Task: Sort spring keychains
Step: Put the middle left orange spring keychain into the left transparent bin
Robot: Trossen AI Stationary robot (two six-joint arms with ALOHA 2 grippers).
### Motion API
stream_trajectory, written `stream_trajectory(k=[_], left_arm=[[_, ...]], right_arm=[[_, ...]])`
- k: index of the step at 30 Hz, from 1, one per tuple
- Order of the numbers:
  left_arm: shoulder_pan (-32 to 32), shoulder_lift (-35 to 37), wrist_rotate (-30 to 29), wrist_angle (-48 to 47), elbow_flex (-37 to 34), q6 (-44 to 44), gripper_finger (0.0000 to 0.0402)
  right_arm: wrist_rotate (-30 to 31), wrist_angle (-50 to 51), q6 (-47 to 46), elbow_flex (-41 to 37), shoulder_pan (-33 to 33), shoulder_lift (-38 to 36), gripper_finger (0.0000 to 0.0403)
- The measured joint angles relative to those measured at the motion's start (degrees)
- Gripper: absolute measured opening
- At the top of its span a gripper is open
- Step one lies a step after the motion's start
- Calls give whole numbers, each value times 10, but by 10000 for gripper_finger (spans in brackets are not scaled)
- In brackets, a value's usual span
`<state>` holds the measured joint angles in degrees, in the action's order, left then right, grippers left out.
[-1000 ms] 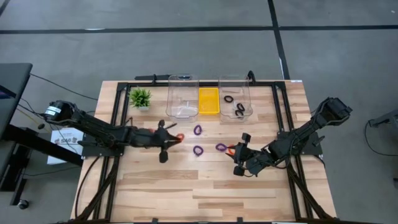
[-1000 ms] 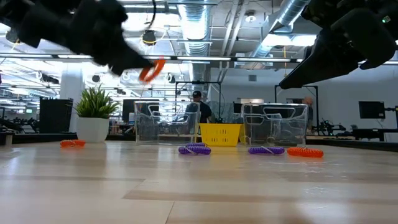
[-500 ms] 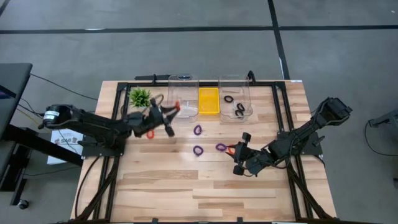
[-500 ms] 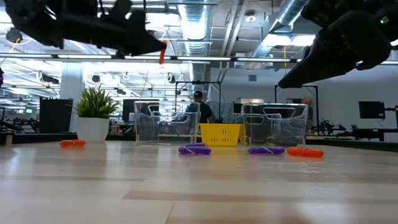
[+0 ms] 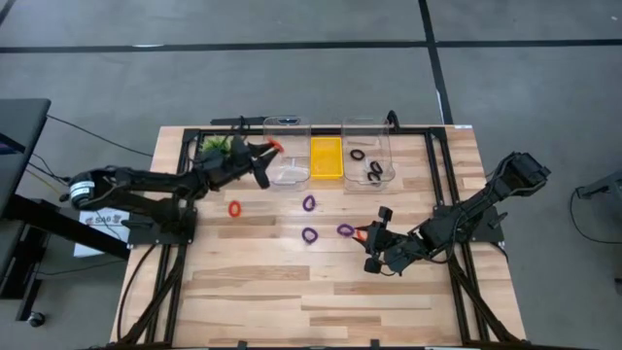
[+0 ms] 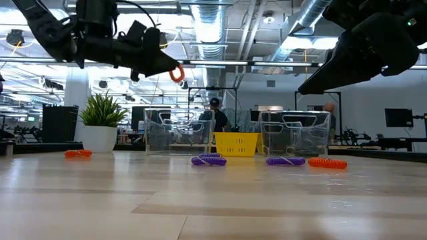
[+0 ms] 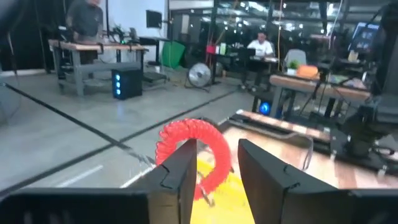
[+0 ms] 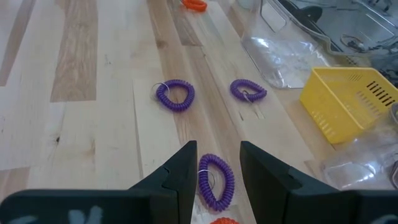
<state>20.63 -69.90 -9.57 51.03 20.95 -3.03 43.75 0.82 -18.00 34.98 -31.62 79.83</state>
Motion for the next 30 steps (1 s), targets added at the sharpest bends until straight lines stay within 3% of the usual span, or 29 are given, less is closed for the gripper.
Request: stream_trajectory(k=[15,23,30], left_arm=[[23,-138,12,0,11,-46,156],[38,-161,98,-16,46,-149,144],[39,-160,98,-73,65,-155,158]], right_arm=[[0,0,0,0,7,0,114],[-2,0,0,0,10,0,114],[-2,0,0,0,10,0,114]])
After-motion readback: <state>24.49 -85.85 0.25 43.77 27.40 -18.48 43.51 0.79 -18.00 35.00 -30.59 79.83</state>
